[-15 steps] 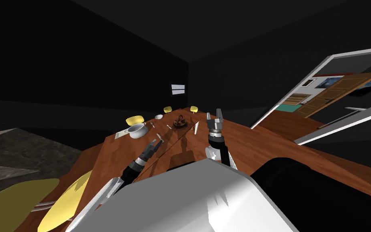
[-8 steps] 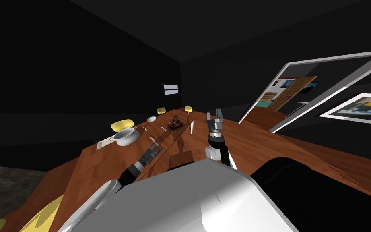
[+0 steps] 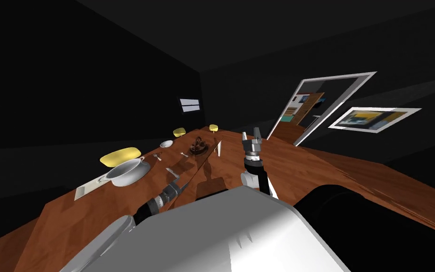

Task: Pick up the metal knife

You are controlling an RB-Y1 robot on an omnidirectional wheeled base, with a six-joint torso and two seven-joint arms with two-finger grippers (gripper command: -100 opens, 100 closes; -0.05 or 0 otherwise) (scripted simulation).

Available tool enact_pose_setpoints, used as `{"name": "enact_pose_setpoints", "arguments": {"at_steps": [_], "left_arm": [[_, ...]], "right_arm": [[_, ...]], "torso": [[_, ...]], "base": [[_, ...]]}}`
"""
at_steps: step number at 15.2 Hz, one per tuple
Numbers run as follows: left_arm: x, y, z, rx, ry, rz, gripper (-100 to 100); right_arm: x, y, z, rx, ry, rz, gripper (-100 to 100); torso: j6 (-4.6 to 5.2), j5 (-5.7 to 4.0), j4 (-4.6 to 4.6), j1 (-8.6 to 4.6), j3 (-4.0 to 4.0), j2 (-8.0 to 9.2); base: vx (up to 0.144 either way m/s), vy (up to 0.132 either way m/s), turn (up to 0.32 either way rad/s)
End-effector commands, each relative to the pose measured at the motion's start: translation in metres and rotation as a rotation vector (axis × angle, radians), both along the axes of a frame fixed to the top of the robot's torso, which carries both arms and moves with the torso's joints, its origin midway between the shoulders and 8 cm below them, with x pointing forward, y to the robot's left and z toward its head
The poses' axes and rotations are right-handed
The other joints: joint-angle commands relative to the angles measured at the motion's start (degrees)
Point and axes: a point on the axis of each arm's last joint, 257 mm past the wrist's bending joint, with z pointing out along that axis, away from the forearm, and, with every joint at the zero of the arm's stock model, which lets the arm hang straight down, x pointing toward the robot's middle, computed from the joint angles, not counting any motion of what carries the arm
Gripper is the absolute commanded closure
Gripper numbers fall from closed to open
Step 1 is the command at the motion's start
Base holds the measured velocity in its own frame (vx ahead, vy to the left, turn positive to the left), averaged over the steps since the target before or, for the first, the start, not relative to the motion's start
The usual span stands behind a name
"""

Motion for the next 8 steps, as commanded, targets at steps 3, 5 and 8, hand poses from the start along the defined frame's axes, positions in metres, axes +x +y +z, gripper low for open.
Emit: {"name": "enact_pose_setpoints", "arguments": {"at_steps": [3,5,8], "left_arm": [[-0.014,0.018,-0.023,0.124,0.028,-0.048,-100],[-0.026,0.036,-0.043,0.219,0.053,-0.088,-100],[-0.039,0.056,-0.061,0.313,0.078,-0.129,-100]], "right_arm": [[0.0,0.0,0.0,0.0,0.0,0.0,0],[0.0,0.0,0.0,0.0,0.0,0.0,0],[0.0,0.0,0.0,0.0,0.0,0.0,0]], "torso": [[0.05,0.0,0.0,-0.02,-0.01,-0.02],[0.04,-0.01,0.0,-0.02,0.0,0.0],[0.05,0.0,-0.01,0.01,-0.04,-0.07]], "base": [[0.021,0.006,-0.243],[0.021,0.004,-0.283],[0.032,0.015,-0.277]]}}
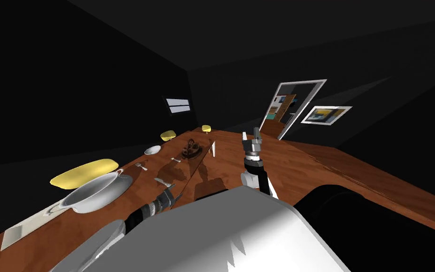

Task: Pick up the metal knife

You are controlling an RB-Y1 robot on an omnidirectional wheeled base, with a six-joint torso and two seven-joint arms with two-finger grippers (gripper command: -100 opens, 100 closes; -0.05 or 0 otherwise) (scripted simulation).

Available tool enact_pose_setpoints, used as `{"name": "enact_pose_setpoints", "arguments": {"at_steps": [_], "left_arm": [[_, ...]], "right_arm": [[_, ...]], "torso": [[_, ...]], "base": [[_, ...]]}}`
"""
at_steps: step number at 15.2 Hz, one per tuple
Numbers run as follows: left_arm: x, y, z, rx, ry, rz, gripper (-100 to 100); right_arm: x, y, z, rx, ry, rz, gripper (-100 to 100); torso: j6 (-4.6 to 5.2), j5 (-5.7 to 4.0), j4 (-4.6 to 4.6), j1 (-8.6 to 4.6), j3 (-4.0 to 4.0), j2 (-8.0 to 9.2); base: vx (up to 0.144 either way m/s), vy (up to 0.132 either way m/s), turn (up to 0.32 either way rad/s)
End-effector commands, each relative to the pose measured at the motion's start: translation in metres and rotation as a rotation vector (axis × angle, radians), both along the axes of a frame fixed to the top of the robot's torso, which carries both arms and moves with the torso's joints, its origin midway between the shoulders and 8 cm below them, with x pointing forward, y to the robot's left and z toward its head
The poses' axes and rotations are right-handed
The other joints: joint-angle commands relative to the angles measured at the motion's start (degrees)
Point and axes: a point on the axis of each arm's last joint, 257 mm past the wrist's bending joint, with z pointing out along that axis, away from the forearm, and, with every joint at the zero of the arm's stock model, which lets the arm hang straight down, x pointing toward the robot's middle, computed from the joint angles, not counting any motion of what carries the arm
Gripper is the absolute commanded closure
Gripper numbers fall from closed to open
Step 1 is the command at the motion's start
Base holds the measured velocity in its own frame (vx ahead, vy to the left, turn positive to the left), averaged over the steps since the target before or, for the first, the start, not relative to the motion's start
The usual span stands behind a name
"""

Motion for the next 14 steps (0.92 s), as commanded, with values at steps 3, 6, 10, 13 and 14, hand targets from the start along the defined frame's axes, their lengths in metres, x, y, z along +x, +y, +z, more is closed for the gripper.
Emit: {"name": "enact_pose_setpoints", "arguments": {"at_steps": [3,6,10,13,14], "left_arm": [[-0.032,0.046,-0.034,0.181,0.061,-0.08,-100],[-0.047,0.07,-0.047,0.272,0.088,-0.126,-100],[-0.062,0.095,-0.059,0.371,0.114,-0.183,-100],[-0.077,0.118,-0.068,0.449,0.142,-0.226,-100],[-0.09,0.14,-0.073,0.505,0.172,-0.253,-100]], "right_arm": [[0.0,0.0,0.0,0.0,0.0,0.0,0],[0.0,0.0,0.0,0.0,0.0,0.0,0],[0.0,0.0,0.0,0.0,0.0,0.0,0],[0.0,0.0,0.0,0.0,0.0,0.0,0],[0.0,0.0,0.0,0.0,0.0,0.0,0]], "torso": [[0.03,-0.01,0.0,-0.02,0.0,0.0],[-0.01,0.0,0.0,-0.01,0.0,-0.01],[0.03,-0.01,0.0,-0.02,-0.01,-0.02],[0.03,0.0,-0.01,0.03,-0.03,-0.05],[-0.01,0.01,0.0,0.02,-0.02,-0.03]], "base": [[0.029,0.01,-0.293],[0.033,0.016,-0.241],[0.031,0.017,-0.206],[0.033,0.029,-0.252],[0.032,0.02,-0.198]]}}
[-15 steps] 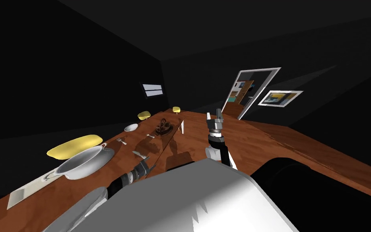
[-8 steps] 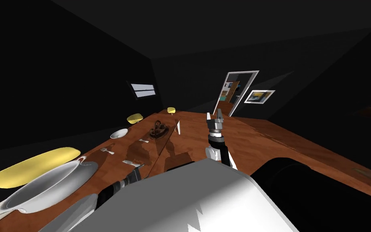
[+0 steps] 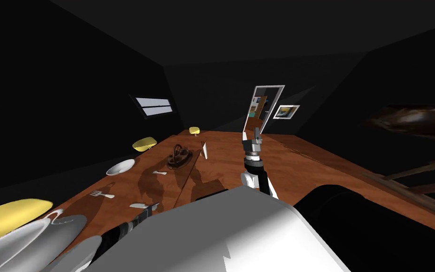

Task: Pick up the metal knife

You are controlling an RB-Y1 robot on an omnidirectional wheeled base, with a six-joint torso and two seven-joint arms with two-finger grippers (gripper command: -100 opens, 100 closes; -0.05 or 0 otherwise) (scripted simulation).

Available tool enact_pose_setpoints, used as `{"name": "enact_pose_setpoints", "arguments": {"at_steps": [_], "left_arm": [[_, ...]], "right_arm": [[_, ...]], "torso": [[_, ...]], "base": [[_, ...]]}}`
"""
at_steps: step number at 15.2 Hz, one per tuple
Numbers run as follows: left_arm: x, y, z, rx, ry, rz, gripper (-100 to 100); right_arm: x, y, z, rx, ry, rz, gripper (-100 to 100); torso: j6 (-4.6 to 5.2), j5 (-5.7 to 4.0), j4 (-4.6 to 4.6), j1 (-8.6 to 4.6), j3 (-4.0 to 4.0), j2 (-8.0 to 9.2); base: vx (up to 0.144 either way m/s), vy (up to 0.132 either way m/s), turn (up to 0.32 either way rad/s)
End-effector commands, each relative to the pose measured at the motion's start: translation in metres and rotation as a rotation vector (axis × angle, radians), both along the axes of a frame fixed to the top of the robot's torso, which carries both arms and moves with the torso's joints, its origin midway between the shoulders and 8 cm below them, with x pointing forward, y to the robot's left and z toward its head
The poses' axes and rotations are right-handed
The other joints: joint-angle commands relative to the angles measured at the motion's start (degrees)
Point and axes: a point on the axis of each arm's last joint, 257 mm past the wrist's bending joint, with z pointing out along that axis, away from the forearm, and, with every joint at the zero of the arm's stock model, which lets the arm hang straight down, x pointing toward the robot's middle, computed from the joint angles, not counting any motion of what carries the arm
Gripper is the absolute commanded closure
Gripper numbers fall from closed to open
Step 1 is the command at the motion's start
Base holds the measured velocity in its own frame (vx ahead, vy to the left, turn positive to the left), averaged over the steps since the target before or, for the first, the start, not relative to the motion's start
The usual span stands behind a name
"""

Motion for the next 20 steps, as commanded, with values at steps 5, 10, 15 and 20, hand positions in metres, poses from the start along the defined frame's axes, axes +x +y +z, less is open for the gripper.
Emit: {"name": "enact_pose_setpoints", "arguments": {"at_steps": [5,10,15,20], "left_arm": [[-0.04,0.057,-0.015,0.184,0.081,-0.109,-100],[-0.067,0.095,-0.02,0.295,0.139,-0.183,-100],[-0.093,0.127,-0.022,0.388,0.194,-0.257,-100],[-0.134,0.163,-0.026,0.485,0.279,-0.35,-100]], "right_arm": [[0.0,0.0,0.0,0.0,0.0,0.0,0],[0.0,0.0,0.0,0.0,0.0,0.0,0],[0.0,0.0,0.0,0.0,0.0,0.0,0],[0.0,0.0,0.0,0.0,0.0,0.0,0]], "torso": [[-0.01,0.0,-0.01,-0.02,-0.01,-0.02],[-0.03,0.0,0.0,-0.01,0.0,0.0],[-0.02,0.0,0.0,-0.04,-0.01,-0.02],[-0.03,0.02,-0.02,0.06,-0.04,-0.07]], "base": [[0.036,0.024,-0.226],[0.032,0.031,-0.187],[0.032,0.028,-0.171],[0.042,0.05,-0.223]]}}
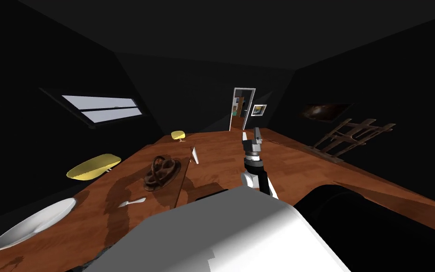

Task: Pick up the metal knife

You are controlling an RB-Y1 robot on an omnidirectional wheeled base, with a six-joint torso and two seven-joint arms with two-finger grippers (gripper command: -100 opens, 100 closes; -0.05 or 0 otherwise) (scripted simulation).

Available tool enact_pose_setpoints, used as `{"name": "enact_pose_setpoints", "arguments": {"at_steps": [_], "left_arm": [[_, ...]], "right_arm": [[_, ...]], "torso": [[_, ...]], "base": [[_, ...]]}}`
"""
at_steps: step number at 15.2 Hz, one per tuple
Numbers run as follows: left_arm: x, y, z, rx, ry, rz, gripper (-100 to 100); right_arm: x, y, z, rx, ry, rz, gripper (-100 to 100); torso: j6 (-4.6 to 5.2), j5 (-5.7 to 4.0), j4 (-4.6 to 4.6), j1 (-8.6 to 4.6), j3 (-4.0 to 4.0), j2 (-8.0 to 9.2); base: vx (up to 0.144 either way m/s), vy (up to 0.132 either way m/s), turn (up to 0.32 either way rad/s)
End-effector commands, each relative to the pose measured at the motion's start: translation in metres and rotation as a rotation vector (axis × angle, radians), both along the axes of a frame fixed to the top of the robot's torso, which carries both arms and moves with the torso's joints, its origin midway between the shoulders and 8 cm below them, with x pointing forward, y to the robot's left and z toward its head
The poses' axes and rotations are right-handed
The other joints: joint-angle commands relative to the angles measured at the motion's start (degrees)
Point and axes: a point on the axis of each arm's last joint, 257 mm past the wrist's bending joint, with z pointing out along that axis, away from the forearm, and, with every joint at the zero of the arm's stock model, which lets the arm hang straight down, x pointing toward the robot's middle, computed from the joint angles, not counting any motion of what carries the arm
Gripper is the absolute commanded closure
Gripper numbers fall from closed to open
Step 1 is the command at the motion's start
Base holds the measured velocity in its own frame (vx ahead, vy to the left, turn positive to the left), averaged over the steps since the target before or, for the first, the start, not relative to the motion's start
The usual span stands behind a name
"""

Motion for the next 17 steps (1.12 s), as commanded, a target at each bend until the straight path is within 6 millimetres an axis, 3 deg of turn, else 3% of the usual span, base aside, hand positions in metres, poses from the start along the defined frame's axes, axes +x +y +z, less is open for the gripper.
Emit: {"name": "enact_pose_setpoints", "arguments": {"at_steps": [1,2,3,7,8,9,13,16,17], "left_arm": [[-0.018,0.012,0.0,0.034,0.036,-0.037,-100],[-0.022,0.015,0.0,0.041,0.046,-0.045,-100],[-0.013,0.012,0.0,0.028,0.031,-0.03,-100],[-0.03,0.006,-0.022,0.032,0.028,-0.012,-100],[-0.025,0.007,-0.017,0.031,0.03,-0.016,-100],[-0.025,0.007,-0.018,0.031,0.029,-0.016,100],[-0.026,0.007,-0.018,0.032,0.031,-0.016,100],[-0.015,0.013,0.0,0.031,0.034,-0.034,100],[-0.018,0.012,-0.006,0.033,0.031,-0.031,100]], "right_arm": [[0.0,0.0,0.0,0.0,0.0,0.0,0],[0.0,0.0,0.0,0.0,0.0,0.0,0],[0.0,0.0,0.0,0.0,0.0,0.0,0],[0.0,0.0,0.0,0.0,0.0,0.0,0],[0.0,0.0,0.0,0.0,0.0,0.0,0],[0.0,0.0,0.0,0.0,0.0,0.0,0],[0.0,0.0,0.0,0.0,0.0,0.0,0],[0.0,0.0,0.0,0.0,0.0,0.0,0],[0.0,0.0,0.0,0.0,0.0,0.0,0]], "torso": [[0.0,0.0,0.0,0.0,0.0,0.0],[0.0,-0.02,0.0,-0.02,0.0,0.0],[-0.01,-0.02,0.0,-0.04,0.01,0.01],[-0.03,-0.02,0.03,-0.11,0.07,0.12],[-0.03,-0.01,0.03,-0.11,0.07,0.12],[-0.04,-0.03,0.03,-0.13,0.07,0.12],[0.03,0.03,0.04,-0.15,0.07,0.1],[-0.01,0.0,0.03,-0.2,0.06,0.1],[0.0,-0.02,0.03,-0.25,0.06,0.11]], "base": [[0.035,0.04,-0.183],[0.029,0.037,-0.136],[0.016,0.024,-0.044],[0.009,0.027,-0.075],[0.006,0.017,-0.029],[0.002,0.007,-0.001],[-0.001,0.001,0.004],[-0.007,-0.028,0.099],[-0.007,-0.022,0.033]]}}
